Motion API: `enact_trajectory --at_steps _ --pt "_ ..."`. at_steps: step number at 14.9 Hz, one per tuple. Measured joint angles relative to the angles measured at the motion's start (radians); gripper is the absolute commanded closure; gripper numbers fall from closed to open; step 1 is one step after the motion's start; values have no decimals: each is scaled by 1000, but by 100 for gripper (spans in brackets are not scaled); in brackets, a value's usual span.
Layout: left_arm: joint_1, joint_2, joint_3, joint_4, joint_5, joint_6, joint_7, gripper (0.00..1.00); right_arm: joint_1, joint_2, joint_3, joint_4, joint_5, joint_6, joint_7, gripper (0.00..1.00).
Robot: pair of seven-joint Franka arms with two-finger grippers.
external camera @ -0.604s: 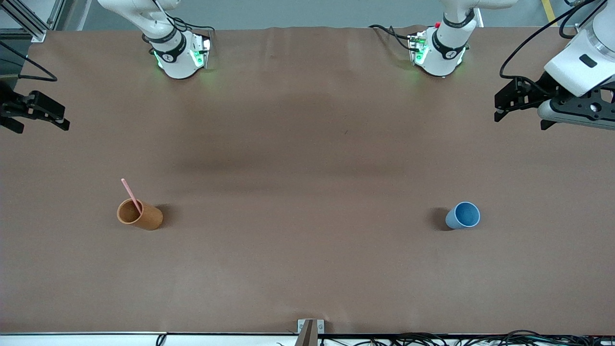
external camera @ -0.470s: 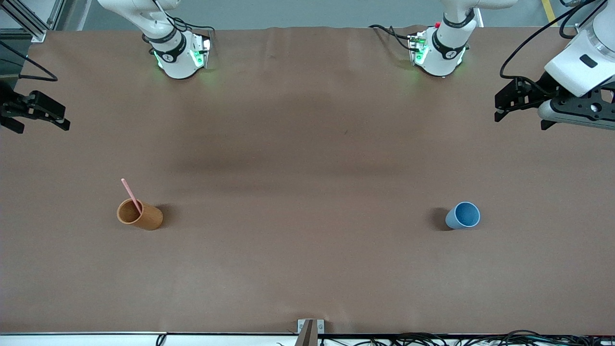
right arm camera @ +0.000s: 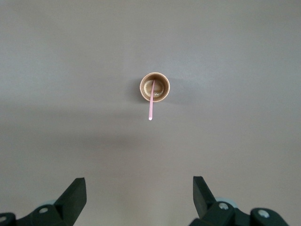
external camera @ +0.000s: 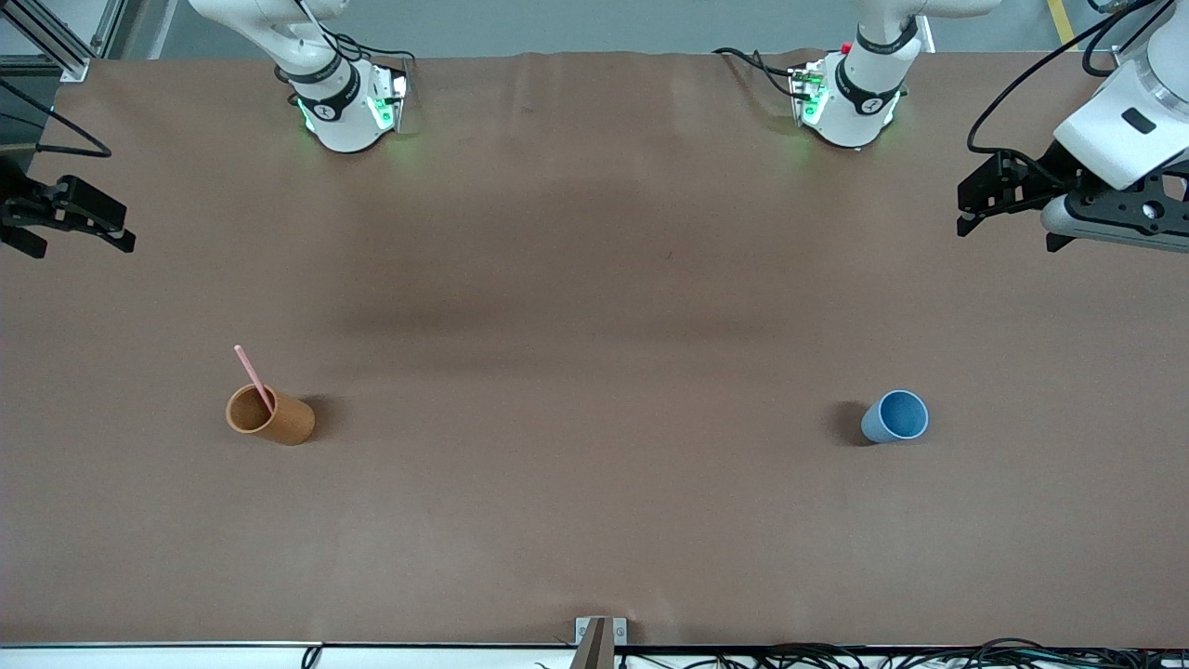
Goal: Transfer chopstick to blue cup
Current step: 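Reach the right gripper toward the pink chopstick while the left gripper reaches the blue cup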
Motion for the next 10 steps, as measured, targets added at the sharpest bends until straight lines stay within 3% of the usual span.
enact_trajectory --at_steps 2,5,10 --pt "14 42 36 -2 -5 16 4 0 0 0 0 0 0 0 0 0" --pt "64 168 65 -12 -32 139 45 0 0 0 1 -12 1 21 0 0" --pt "69 422 64 -15 -34 359 45 0 1 7 2 -215 1 268 0 1"
